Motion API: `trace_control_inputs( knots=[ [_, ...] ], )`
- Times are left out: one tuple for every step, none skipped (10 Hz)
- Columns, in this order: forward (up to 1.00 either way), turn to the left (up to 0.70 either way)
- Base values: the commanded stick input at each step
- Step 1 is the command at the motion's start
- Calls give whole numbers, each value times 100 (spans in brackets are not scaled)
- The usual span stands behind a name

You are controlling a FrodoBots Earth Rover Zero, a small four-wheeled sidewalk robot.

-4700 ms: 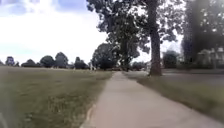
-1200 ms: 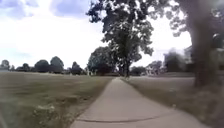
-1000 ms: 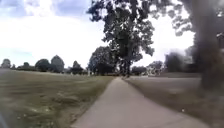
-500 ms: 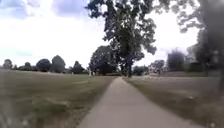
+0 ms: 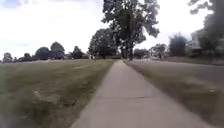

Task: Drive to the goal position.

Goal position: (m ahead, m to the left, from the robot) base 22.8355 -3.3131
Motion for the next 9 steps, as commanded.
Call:
trace_control_inputs(
  knots=[
    [100, -7],
    [100, -25],
    [100, -37],
    [100, -40],
    [100, -40],
    [100, -15],
    [100, -1],
    [100, 0],
    [100, 0]
  ],
)
